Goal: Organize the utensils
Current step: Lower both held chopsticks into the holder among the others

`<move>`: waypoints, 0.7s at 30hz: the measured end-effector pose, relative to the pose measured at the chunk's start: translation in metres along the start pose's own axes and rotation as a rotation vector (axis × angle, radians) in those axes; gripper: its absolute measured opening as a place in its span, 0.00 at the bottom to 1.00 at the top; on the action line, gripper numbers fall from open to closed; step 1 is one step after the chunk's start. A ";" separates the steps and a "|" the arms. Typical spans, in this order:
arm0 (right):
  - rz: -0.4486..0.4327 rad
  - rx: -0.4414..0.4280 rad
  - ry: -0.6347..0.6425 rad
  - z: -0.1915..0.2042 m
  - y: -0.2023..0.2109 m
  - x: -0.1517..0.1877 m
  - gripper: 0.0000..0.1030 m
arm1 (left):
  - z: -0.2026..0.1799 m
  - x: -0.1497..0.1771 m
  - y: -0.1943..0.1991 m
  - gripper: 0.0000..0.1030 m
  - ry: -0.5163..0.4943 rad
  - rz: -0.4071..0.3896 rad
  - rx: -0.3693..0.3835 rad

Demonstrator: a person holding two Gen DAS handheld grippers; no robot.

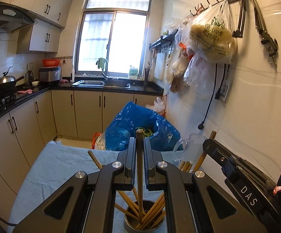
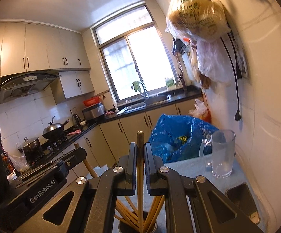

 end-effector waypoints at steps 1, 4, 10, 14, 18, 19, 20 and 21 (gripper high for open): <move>0.006 -0.002 -0.006 -0.001 -0.002 0.001 0.08 | 0.001 0.002 -0.001 0.06 0.003 0.005 -0.001; 0.015 -0.003 -0.012 -0.003 -0.004 0.006 0.08 | 0.003 0.008 -0.005 0.06 0.011 0.018 -0.002; 0.047 -0.015 -0.021 -0.005 -0.013 0.016 0.08 | 0.004 0.022 -0.013 0.06 0.012 0.049 -0.009; 0.067 -0.021 -0.026 -0.006 -0.018 0.024 0.08 | 0.006 0.032 -0.020 0.06 0.015 0.074 -0.015; 0.083 -0.020 -0.028 -0.008 -0.022 0.030 0.08 | 0.009 0.038 -0.022 0.06 0.017 0.084 -0.019; 0.087 -0.019 -0.029 -0.008 -0.022 0.031 0.08 | 0.009 0.039 -0.022 0.06 0.016 0.086 -0.020; 0.091 -0.018 -0.029 -0.009 -0.023 0.032 0.08 | 0.010 0.041 -0.022 0.06 0.014 0.088 -0.022; 0.096 -0.017 -0.030 -0.010 -0.024 0.033 0.08 | 0.011 0.043 -0.022 0.06 0.012 0.091 -0.023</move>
Point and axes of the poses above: each gripper's, at about its wrist camera, not at the fingertips, and y roughly against the way its jaws point, z to its left, x to its underside, the point moved 4 cm from there along -y, roughly the way its jaws point, and after that the axes turned 11 degrees about z, right-handed, at the moved point
